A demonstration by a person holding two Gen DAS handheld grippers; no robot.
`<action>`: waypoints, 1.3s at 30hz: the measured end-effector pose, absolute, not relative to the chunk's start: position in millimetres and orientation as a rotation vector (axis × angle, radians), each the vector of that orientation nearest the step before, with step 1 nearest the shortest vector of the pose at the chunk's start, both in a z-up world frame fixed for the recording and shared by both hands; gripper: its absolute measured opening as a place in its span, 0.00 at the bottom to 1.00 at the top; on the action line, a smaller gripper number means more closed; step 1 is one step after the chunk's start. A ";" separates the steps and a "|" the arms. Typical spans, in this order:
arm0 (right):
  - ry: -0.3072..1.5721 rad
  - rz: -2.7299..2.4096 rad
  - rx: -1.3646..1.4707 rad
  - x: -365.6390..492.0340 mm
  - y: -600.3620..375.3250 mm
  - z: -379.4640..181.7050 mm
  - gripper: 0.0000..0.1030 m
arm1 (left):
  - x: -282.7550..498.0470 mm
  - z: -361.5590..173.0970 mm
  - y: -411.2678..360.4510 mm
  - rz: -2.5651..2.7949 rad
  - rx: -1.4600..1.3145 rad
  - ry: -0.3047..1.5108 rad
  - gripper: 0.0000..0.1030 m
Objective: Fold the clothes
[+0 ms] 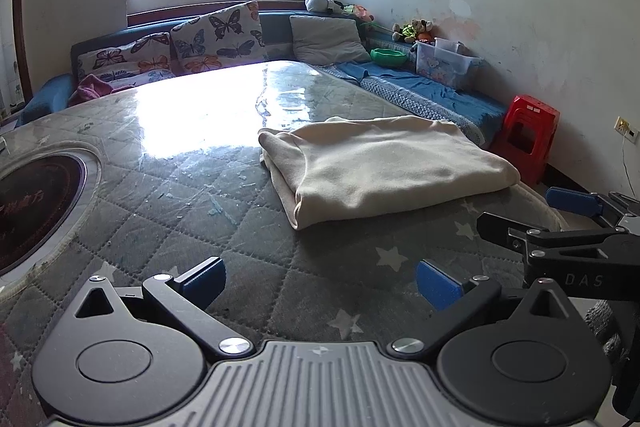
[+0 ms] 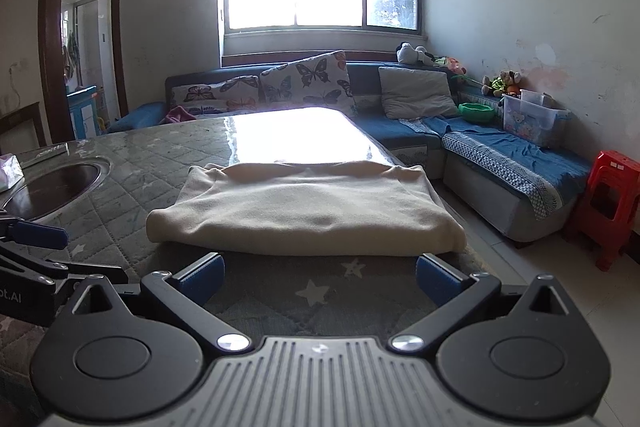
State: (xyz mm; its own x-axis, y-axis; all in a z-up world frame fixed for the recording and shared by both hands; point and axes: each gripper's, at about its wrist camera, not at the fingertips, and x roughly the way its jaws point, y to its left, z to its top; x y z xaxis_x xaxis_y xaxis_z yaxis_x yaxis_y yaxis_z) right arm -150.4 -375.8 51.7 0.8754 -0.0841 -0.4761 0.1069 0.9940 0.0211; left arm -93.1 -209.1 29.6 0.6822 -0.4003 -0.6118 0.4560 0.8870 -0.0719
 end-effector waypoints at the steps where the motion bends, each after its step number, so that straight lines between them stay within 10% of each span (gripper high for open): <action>1: 0.496 -0.100 0.049 -151.1 -375.9 51.4 1.00 | -93.7 29.3 -209.3 -0.481 0.090 0.666 1.00; 39: 0.524 -0.098 0.060 -153.4 -374.7 44.7 1.00 | -104.2 20.8 -222.6 -0.482 0.146 0.688 1.00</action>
